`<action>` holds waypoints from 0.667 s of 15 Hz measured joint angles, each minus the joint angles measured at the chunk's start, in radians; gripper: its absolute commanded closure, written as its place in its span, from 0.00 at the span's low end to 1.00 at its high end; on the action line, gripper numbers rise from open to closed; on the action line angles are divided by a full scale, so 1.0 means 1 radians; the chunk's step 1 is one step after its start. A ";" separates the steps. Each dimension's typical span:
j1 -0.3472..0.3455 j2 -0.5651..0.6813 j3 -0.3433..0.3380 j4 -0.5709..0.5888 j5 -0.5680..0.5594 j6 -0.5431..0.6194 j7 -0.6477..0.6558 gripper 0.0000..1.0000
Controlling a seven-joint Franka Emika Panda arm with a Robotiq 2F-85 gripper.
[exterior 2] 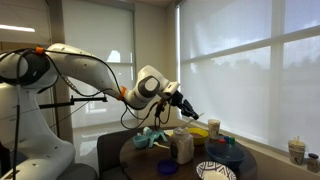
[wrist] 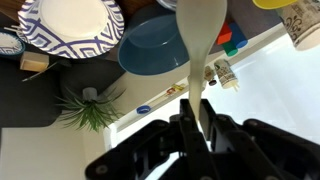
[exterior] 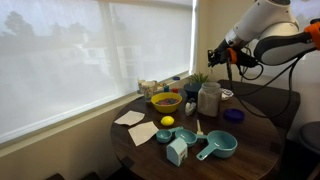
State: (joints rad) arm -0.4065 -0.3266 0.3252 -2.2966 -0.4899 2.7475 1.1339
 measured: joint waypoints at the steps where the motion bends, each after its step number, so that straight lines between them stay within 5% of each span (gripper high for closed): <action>1: -0.013 0.002 0.018 0.000 -0.027 0.003 0.026 0.97; 10: -0.120 0.014 0.148 -0.008 -0.252 0.025 0.232 0.97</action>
State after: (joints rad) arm -0.5264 -0.3124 0.4733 -2.3041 -0.7417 2.7730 1.3659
